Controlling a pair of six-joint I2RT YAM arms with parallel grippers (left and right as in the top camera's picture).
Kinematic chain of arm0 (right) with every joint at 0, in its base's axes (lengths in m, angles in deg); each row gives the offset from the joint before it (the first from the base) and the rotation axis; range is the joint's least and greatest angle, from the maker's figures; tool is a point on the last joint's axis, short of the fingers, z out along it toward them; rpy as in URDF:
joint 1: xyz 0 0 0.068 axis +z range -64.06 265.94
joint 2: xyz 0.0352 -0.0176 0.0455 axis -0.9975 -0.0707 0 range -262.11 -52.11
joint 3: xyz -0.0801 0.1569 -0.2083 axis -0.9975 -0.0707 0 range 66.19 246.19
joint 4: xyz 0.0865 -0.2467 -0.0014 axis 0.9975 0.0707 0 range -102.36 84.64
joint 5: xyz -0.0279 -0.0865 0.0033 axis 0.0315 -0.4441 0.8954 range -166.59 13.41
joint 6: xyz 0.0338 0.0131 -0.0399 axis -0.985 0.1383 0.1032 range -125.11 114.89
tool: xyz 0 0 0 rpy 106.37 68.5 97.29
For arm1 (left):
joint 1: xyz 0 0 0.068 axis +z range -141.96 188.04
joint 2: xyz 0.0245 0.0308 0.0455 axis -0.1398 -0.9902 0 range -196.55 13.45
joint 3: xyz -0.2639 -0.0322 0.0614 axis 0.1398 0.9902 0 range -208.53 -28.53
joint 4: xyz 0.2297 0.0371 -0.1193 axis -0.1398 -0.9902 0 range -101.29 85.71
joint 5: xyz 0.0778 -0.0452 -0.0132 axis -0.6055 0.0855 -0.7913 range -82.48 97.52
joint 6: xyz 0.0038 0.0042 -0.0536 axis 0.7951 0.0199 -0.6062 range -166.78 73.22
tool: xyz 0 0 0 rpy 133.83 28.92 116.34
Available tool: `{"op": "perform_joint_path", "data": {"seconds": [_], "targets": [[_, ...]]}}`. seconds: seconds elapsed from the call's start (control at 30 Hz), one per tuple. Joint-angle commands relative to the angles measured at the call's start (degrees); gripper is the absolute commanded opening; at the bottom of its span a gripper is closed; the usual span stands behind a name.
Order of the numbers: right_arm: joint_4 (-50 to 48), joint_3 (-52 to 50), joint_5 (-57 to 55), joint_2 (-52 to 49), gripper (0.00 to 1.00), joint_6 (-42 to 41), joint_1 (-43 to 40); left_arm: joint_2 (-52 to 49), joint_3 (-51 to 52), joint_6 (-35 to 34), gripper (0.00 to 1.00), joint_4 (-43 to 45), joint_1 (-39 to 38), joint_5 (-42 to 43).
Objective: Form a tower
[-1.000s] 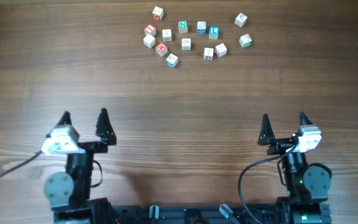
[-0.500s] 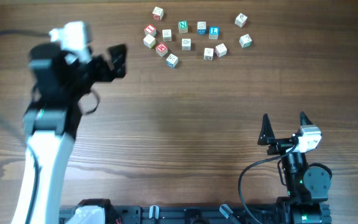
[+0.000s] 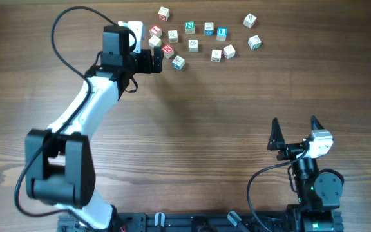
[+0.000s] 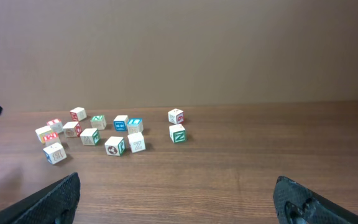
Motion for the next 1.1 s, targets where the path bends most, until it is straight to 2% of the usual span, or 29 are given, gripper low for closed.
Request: {"op": "perform_joint_path", "data": {"seconds": [0.0, 0.13, 0.23, 0.37, 0.47, 0.57, 0.67, 0.73, 0.87, 1.0, 1.07], "targets": [[-0.1, -0.1, 0.1, 0.3, 1.00, 0.6, -0.2, -4.7, -1.0, 1.3, 1.00, 3.7, -0.3, -0.5], [-0.2, -0.1, 0.1, 0.3, 1.00, 0.6, -0.2, -6.6, -1.0, 1.9, 1.00, 8.2, -2.8, -0.5], [-0.1, -0.1, 0.1, 0.3, 1.00, 0.6, -0.2, -6.9, -1.1, 6.5, 1.00, 10.9, -6.3, -0.5], [-0.1, -0.1, 0.1, 0.3, 1.00, 0.6, -0.2, -11.1, -1.4, 6.6, 1.00, 15.2, -8.9, -0.5], [-0.1, -0.1, 0.1, 0.3, 1.00, 0.6, -0.2, -16.7, -1.4, 6.7, 0.90, 19.0, -9.6, -0.7], [-0.1, -0.1, 0.1, 0.3, 1.00, 0.6, -0.2, -20.2, -1.4, 6.7, 0.88, 21.5, -9.7, -0.5], [-0.1, -0.1, 0.1, 0.3, 1.00, 0.6, -0.2, -21.4, -1.4, 6.7, 0.76, 22.1, -10.0, -0.5], [-0.1, -0.1, 0.1, 0.3, 1.00, 0.6, -0.2, -21.5, -1.4, 6.6, 0.58, 22.1, -10.0, -0.5], [-0.1, -0.1, 0.1, 0.3, 1.00, 0.6, -0.2, -21.4, -1.4, 6.6, 0.50, 22.8, -10.1, -0.5], [-0.1, -0.1, 0.1, 0.3, 1.00, 0.6, -0.2, -19.7, -1.4, 5.4, 0.33, 22.5, -10.1, -0.6], [-0.1, -0.1, 0.1, 0.3, 1.00, 0.6, -0.2, -18.6, -1.4, 5.4, 0.32, 21.8, -10.1, -0.6]]}}
